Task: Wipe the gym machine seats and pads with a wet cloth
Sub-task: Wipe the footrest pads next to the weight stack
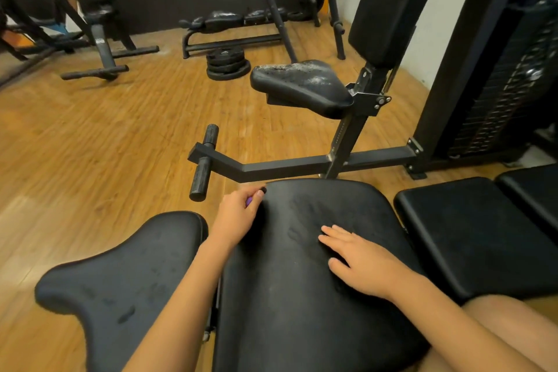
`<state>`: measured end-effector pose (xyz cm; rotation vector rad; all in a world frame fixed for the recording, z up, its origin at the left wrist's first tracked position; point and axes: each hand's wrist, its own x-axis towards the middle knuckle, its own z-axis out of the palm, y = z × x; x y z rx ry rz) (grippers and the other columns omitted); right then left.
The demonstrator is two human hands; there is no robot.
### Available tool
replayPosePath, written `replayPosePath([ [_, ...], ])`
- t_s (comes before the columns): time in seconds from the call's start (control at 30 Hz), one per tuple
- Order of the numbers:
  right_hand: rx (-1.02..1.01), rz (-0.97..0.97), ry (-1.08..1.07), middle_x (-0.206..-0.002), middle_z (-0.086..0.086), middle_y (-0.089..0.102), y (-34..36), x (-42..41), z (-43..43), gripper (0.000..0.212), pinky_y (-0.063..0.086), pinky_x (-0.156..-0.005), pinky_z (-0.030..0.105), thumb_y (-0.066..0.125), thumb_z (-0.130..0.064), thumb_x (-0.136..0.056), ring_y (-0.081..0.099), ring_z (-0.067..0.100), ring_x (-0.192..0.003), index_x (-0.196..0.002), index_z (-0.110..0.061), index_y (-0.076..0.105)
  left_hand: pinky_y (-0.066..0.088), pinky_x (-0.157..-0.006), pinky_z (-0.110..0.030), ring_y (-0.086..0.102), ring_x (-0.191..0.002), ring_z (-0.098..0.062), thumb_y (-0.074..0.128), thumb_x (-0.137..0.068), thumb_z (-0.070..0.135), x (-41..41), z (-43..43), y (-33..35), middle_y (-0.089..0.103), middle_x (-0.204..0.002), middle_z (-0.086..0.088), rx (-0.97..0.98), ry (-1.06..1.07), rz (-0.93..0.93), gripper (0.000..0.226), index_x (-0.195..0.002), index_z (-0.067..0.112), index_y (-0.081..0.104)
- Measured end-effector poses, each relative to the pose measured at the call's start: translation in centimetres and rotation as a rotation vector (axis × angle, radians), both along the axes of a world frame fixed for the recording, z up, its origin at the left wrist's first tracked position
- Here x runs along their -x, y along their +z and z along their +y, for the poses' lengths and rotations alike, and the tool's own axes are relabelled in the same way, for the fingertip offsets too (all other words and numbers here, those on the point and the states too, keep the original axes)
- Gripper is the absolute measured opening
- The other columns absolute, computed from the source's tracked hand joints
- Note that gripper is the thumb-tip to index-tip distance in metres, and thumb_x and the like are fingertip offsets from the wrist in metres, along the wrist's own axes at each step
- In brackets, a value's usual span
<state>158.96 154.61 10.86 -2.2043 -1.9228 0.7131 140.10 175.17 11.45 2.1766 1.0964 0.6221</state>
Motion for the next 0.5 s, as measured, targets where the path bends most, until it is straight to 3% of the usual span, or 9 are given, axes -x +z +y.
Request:
replayPosePath([
  [0.1, -0.044, -0.002, -0.067, -0.161, -0.02, 0.017, 1.3, -0.8, -1.9, 0.055, 0.025, -0.117, 0.029, 0.037, -0.04, -0.102, 0.016, 0.001, -0.147, -0.154, -0.038, 0.022, 0.049, -0.099, -0.029, 0.061, -0.11, -0.001, 0.053, -0.101, 0.03, -2.0, -2.7, 0.8, 0.068, -0.115, 0.018, 0.015, -0.015, -0.026, 0.029, -0.127, 0.028, 0.067],
  [0.27, -0.2, 0.022, -0.223, -0.146, -0.02, 0.047, 2.8, -3.3, -5.3, 0.049, 0.043, -0.105, 0.03, 0.04, -0.042, -0.1, 0.045, 0.005, -0.132, -0.148, -0.04, 0.035, 0.053, -0.091, -0.027, 0.065, -0.093, 0.007, 0.053, -0.102, 0.028, -5.4, -8.1, 2.7, 0.072, -0.093, 0.026, 0.088, -0.039, -0.162, 0.025, -0.117, 0.034, 0.071],
  [0.37, -0.334, 0.233, -0.337, -0.116, -0.019, 0.065, 3.5, -4.8, -5.6, 0.043, 0.05, -0.092, 0.026, 0.046, -0.047, -0.098, 0.059, -0.001, -0.108, -0.139, -0.039, 0.05, 0.056, -0.08, -0.027, 0.07, -0.093, -0.005, 0.048, -0.104, 0.026, -7.8, -11.7, 4.0, 0.074, -0.1, 0.014, 0.303, -0.061, -0.368, 0.025, -0.117, 0.034, 0.068],
  [0.43, -0.415, 0.407, -0.377, -0.102, -0.019, 0.067, 4.1, -5.3, -4.8, 0.037, 0.049, -0.081, 0.013, 0.052, -0.046, -0.096, 0.06, -0.006, -0.096, -0.132, -0.037, 0.058, 0.056, -0.088, -0.029, 0.069, -0.102, -0.01, 0.044, -0.106, 0.029, -9.6, -13.3, 4.0, 0.072, -0.112, 0.004, 0.41, -0.076, -0.449, 0.03, -0.128, 0.027, 0.064],
  [0.5, -0.463, 0.565, -0.368, -0.101, -0.018, 0.068, 5.0, -5.9, -3.5, 0.033, 0.048, -0.078, 0.01, 0.057, -0.043, -0.095, 0.061, -0.009, -0.094, -0.127, -0.035, 0.061, 0.053, -0.095, -0.042, 0.068, -0.107, -0.022, 0.04, -0.106, 0.037, -11.7, -14.4, 3.6, 0.072, -0.113, -0.005, 0.442, -0.087, -0.482, 0.035, -0.132, 0.028, 0.062],
])
